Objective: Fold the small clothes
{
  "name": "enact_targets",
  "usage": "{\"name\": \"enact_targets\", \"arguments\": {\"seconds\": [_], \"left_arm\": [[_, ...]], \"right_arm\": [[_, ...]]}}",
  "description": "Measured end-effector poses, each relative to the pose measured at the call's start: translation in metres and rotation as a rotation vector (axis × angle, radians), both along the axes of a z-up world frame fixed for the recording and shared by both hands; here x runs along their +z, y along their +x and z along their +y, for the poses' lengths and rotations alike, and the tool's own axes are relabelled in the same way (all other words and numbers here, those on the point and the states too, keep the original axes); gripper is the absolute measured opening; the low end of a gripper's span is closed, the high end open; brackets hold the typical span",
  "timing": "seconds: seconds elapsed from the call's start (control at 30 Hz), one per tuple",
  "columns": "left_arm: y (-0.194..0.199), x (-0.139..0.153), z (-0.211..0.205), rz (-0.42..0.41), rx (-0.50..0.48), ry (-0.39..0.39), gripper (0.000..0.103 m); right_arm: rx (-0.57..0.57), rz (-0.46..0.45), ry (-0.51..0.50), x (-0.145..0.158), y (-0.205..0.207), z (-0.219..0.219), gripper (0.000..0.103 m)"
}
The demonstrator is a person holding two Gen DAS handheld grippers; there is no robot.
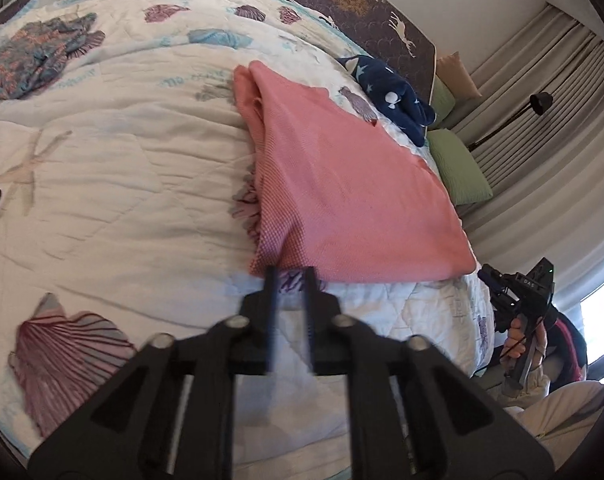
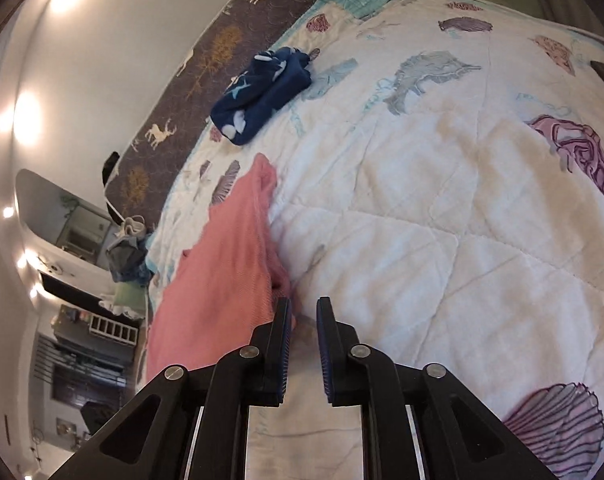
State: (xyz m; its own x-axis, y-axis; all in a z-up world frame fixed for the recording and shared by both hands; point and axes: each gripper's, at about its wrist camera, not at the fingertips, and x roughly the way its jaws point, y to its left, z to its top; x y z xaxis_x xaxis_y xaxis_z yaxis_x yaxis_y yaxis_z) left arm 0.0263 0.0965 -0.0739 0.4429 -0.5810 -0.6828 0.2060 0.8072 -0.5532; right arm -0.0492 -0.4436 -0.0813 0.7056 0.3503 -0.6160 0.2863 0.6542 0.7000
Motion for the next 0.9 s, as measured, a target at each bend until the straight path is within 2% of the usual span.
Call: {"name": "enact_targets", "arguments": {"seconds": [0.03,0.07,0.2,0.3,0.37,0.4,0.5,0.6,0.7,0.77,0.8,0.83,0.9], "left_arm": [[0.000,0.001,0.001,-0.002,0.011,0.008,0.045],[0.000,0.001,0.001,-0.004,0.020,0.014,0.051],[0.008,-0.007,-0.009,-0.010,0.013,0.048,0.053],[0.009,-0.013,-0.014,-0.018,0.005,0.092,0.034],[0.006,-0.012,-0.013,-0.022,-0.014,0.101,0.024],[0.004,-0.011,-0.010,-0.018,-0.024,0.100,0.018],[-0.002,-0.010,-0.002,-0.022,-0.019,0.137,0.011],[-0.005,-0.008,0.011,-0.033,0.004,0.139,0.011],[-0.006,-0.005,0.020,-0.053,0.021,0.118,0.011],[-0.006,-0.003,0.018,-0.073,-0.002,0.092,0.011],[-0.006,-0.002,0.015,-0.081,-0.020,0.084,0.015],[-0.005,-0.002,0.010,-0.088,-0.040,0.084,0.029],[-0.004,-0.005,0.000,-0.114,-0.084,0.095,0.045]], "right_arm": [[0.012,-0.004,-0.010,0.001,0.002,0.003,0.014],[0.031,-0.015,-0.022,0.005,0.005,0.008,0.014],[0.139,-0.078,-0.054,0.019,0.015,0.032,0.015],[0.209,-0.051,-0.093,0.015,0.030,0.053,0.015],[0.190,0.086,-0.173,-0.001,0.042,0.058,0.015],[0.171,0.173,-0.232,-0.012,0.045,0.058,0.007],[0.160,0.153,-0.227,-0.010,0.040,0.056,0.009],[0.161,0.114,-0.302,0.011,0.037,0.063,0.013],[0.240,0.046,-0.336,0.029,0.040,0.084,0.013],[0.329,0.006,-0.362,0.041,0.047,0.107,0.018],[0.381,-0.013,-0.378,0.045,0.051,0.123,0.022],[0.439,-0.031,-0.395,0.049,0.056,0.140,0.026],[0.526,-0.046,-0.406,0.050,0.066,0.167,0.026]]}}
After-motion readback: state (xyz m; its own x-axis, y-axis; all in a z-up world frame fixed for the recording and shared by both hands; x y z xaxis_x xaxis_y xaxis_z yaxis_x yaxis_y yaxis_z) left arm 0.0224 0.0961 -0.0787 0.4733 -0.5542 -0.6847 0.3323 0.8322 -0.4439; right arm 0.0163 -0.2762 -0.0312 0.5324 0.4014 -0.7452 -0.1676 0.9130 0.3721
